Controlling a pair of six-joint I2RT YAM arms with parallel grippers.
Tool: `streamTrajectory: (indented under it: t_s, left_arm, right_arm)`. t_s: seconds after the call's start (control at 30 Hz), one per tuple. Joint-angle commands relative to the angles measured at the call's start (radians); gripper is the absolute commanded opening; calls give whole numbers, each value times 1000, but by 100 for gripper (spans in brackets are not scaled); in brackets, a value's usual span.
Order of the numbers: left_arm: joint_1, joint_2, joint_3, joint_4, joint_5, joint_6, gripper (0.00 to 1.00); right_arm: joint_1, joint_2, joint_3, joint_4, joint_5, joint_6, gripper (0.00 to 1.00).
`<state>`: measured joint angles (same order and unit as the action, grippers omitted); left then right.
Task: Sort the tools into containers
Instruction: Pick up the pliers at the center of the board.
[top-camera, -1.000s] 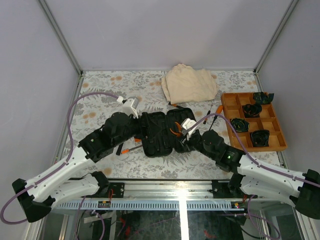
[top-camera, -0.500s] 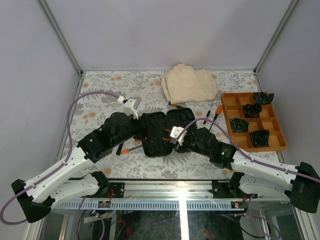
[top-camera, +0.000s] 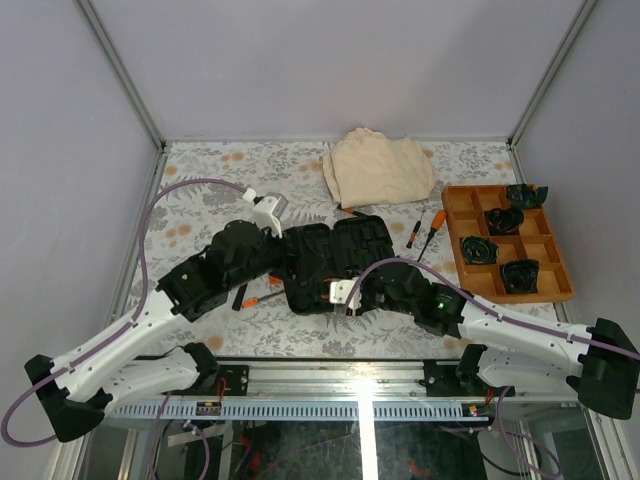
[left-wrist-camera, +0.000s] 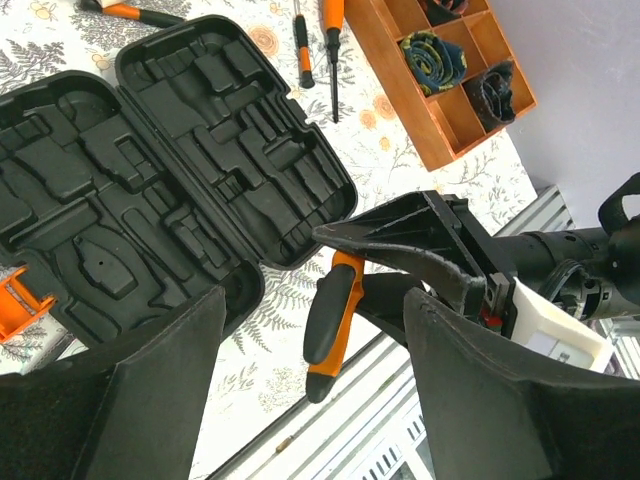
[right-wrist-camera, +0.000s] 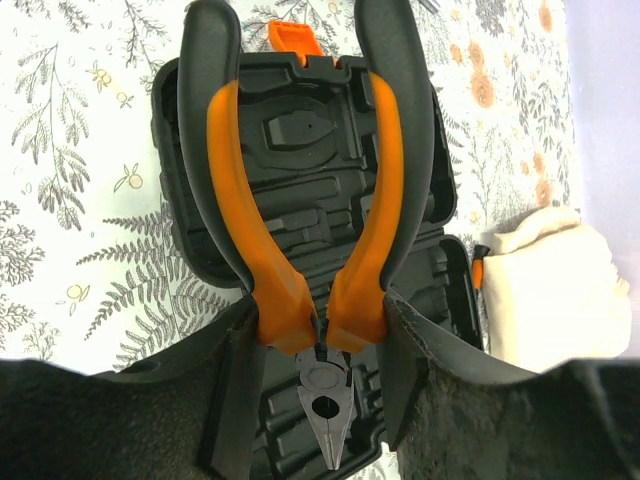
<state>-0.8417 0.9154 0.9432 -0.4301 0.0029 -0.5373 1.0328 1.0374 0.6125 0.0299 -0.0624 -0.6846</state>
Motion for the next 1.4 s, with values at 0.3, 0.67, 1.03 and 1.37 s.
streamTrajectory:
  t_s: [0.3,0.67,1.03,1.37]
  left_arm:
    - [-3,107,67,-37,239,141,71]
    - [-15,202,72,-62,358,185,64]
    - [-30,233,54,-71,385,203,50]
    - [-48,284,71,-71,413,226,24]
  right_arm:
    - [16,-40,59,-65,-91,-308,2]
    - [16,-47,83,-114,-99,-374,2]
    - [17,-93,65,-101,-116,-374,3]
    - [16,-67,102,-138,-131,-382,6]
